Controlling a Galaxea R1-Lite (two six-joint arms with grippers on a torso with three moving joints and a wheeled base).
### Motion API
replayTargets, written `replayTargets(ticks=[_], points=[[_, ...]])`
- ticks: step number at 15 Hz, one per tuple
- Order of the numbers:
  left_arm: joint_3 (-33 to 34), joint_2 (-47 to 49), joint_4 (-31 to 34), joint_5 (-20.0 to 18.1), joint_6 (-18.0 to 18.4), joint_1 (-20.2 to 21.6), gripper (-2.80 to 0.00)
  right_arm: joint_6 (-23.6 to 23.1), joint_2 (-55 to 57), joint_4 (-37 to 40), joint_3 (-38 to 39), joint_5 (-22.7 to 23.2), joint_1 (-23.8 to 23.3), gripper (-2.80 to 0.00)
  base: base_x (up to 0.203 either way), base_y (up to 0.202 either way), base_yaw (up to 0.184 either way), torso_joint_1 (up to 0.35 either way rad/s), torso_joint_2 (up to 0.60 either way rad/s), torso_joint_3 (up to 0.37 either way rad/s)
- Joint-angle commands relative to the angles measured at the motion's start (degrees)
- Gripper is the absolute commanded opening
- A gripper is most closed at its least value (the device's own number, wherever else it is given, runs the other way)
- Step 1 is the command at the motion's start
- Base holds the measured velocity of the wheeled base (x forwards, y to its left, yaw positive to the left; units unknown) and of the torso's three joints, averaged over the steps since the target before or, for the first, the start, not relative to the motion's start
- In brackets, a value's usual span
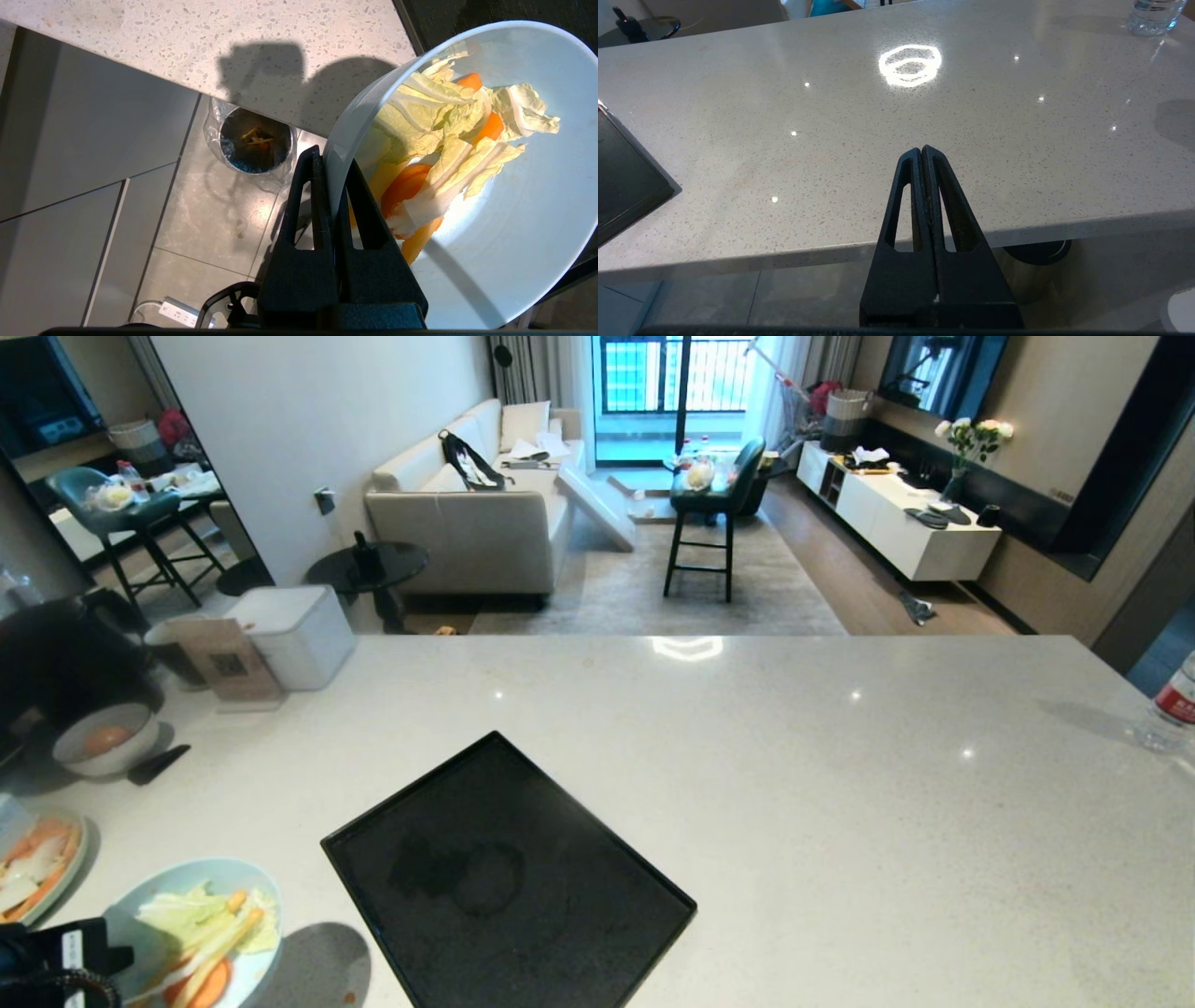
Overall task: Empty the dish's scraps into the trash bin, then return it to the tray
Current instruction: Move the bowl over the trash can
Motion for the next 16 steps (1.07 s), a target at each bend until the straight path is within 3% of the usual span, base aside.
replayTargets(ticks=[1, 11, 16], points=[[-0.03, 0.45, 0.10, 0.03, -0.08, 0.09, -2.80, 0.05, -0.02, -0.04, 0.00, -0.02, 0.01, -2.80, 0.000, 0.000, 0.000, 0.000, 0.00, 0.000], [-0.12, 1.94, -1.39, 0.47, -0.17, 0.09, -2.80, -0.02, -0.02, -0.04, 0.00, -0.02, 0.01, -2.80, 0.000, 0.000, 0.000, 0.000, 0.00, 0.000], [-0.17, 2.38, -1.39, 0.56, -0.17, 0.17, -2.80, -0.02, -0.02, -0.04, 0.00, -0.02, 0.01, -2.80, -0.163, 0.000, -0.001, -0.001, 0.00, 0.003]])
